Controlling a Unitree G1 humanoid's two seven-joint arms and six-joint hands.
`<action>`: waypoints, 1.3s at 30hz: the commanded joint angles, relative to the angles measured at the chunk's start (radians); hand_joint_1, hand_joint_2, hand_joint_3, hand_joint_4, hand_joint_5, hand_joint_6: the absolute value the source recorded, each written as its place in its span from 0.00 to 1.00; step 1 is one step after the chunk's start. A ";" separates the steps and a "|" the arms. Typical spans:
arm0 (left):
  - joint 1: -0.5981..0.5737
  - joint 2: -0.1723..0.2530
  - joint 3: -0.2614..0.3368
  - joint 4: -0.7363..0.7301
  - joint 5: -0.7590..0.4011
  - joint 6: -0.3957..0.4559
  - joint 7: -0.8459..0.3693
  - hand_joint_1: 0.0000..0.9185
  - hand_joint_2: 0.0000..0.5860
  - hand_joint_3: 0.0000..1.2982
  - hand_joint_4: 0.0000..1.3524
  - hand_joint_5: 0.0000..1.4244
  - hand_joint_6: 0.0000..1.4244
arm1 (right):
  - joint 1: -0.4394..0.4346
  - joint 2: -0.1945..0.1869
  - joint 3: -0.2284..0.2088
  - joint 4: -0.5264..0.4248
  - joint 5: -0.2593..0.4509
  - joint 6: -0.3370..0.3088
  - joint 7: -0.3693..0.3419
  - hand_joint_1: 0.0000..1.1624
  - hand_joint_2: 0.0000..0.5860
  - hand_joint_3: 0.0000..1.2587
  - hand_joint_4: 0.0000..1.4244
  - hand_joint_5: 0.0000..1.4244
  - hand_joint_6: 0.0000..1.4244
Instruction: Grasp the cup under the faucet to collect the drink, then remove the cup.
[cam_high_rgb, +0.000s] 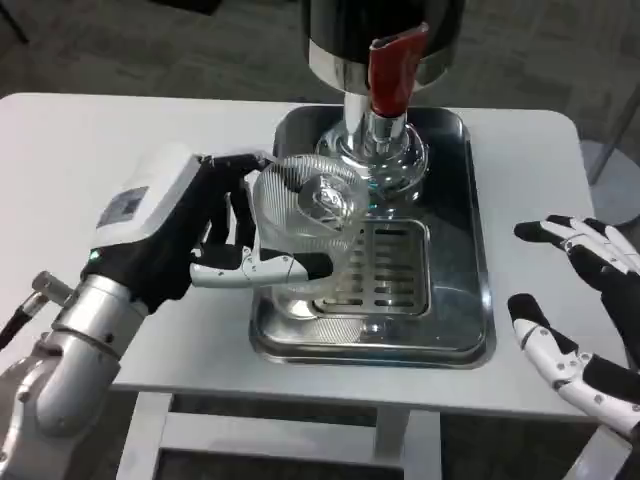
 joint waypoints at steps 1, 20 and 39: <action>-0.063 -0.028 -0.037 0.058 0.018 0.000 0.054 0.50 0.06 0.72 0.79 0.86 1.00 | 0.028 -0.013 -0.031 -0.018 0.030 -0.013 0.001 0.39 0.83 0.16 0.06 0.01 0.13; -0.108 -0.023 -0.153 0.089 0.041 0.022 -0.008 0.36 0.11 0.57 0.56 0.68 0.95 | 0.029 -0.017 -0.050 -0.011 0.054 -0.007 -0.004 0.37 0.83 0.18 0.07 0.03 0.14; -0.088 0.044 -0.139 0.013 0.043 0.099 -0.024 0.13 0.15 0.46 0.31 0.42 0.65 | -0.010 -0.007 -0.019 0.020 0.061 -0.008 -0.014 0.39 0.83 0.21 0.09 0.05 0.16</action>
